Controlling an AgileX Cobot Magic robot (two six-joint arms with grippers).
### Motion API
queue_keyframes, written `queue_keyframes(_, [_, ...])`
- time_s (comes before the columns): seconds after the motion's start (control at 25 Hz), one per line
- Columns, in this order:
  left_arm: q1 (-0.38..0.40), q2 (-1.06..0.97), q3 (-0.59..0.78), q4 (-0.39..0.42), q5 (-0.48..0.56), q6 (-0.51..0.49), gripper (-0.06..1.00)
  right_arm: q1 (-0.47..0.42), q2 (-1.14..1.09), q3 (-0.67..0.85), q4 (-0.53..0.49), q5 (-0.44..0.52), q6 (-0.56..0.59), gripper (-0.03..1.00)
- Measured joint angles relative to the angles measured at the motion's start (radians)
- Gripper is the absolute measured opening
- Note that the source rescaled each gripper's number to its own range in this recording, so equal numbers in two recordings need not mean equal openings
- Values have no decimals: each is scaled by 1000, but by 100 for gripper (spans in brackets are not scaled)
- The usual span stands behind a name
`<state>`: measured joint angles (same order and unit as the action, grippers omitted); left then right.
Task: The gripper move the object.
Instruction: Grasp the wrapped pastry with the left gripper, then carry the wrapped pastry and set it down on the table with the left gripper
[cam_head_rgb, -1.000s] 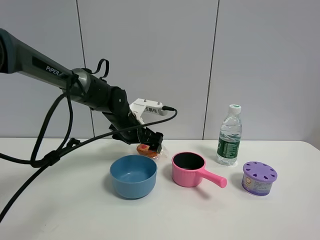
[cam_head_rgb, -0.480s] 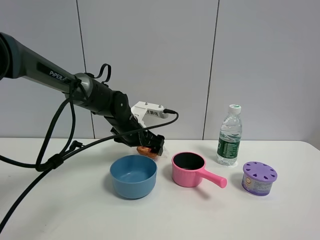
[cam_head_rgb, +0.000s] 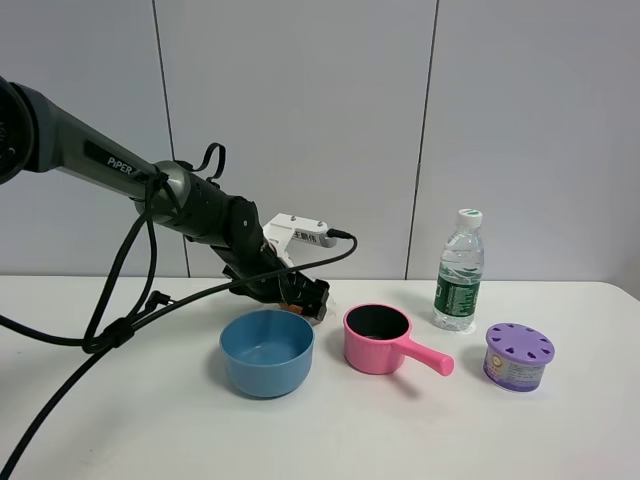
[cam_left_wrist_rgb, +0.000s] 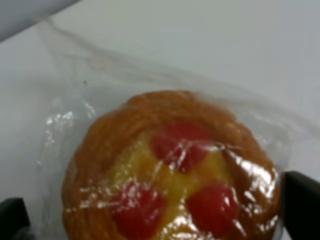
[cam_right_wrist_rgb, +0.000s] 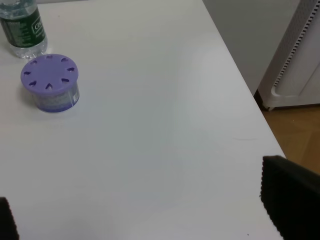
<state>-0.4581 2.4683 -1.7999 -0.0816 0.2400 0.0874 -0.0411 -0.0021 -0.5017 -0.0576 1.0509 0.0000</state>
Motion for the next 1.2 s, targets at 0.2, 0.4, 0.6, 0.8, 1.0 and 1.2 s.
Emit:
queue_keyframes(0.2, [0, 2, 0, 0, -2, 0, 66, 0, 0, 0, 0, 0, 0, 100])
queue_keyframes(0.4, [-2, 2, 0, 0, -2, 0, 2, 0, 0, 0, 0, 0, 0, 100])
queue_keyframes(0.6, [-16, -16, 0, 1, 6, 0, 2, 0, 0, 0, 0, 0, 0, 100])
queue_keyframes(0.8, [-18, -131, 0, 1, 21, 0, 2, 0, 0, 0, 0, 0, 0, 100])
queue_keyframes(1.0, [-28, -305, 0, -16, 172, 0, 2, 0, 0, 0, 0, 0, 0, 100])
queue_keyframes(1.2, [-66, -456, 0, -43, 364, 0, 2, 0, 0, 0, 0, 0, 0, 100])
